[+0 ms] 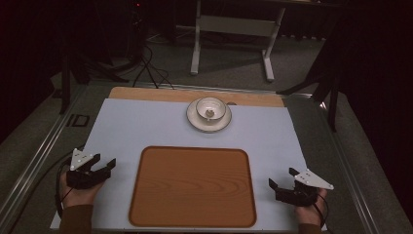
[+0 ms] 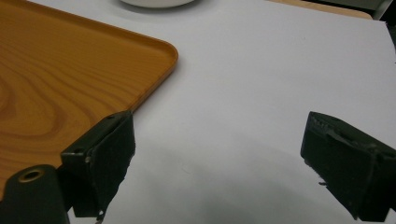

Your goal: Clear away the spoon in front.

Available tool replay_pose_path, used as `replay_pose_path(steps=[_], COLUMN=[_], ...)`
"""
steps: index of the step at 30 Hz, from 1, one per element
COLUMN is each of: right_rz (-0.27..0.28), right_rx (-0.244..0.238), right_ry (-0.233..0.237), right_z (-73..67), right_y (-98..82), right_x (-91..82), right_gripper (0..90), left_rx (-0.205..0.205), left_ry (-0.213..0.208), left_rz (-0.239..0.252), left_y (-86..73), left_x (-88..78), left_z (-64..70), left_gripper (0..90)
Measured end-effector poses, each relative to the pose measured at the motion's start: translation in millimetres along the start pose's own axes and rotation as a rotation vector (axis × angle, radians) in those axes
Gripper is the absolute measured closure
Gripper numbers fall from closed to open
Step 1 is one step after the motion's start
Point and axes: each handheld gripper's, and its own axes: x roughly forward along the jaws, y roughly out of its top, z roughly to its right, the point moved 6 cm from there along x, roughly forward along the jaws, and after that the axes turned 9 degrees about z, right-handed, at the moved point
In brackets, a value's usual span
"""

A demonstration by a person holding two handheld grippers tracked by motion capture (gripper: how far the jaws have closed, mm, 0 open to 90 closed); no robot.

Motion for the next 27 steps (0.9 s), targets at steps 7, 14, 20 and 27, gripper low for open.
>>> replay_pose_path(steps=[7,14,20,27], right_rz=[0.003,0.008,0.009,0.01], right_rx=[0.002,0.004,0.007,0.005], right_ry=[0.005,0.011,0.009,0.01], right_z=[0.2,0.2,0.3,-0.7], right_y=[0.3,0.9,0.9,1.0], right_x=[-0.8,-0.7,-1.0,-0.6], right_gripper=[10.1,10.1,10.1,10.1], left_rx=[0.027,0.02,0.037,0.073], left_ry=[0.006,-0.006,-0.027,-0.043], left_rz=[-0.013,-0.011,-0.011,0.013], left_y=[-0.2,1.6,8.6,24.6], left_x=[4.6,6.1,10.8,13.0], left_z=[1.8,3.7,11.9,21.7], left_gripper=[38.8,38.9,38.9,38.5])
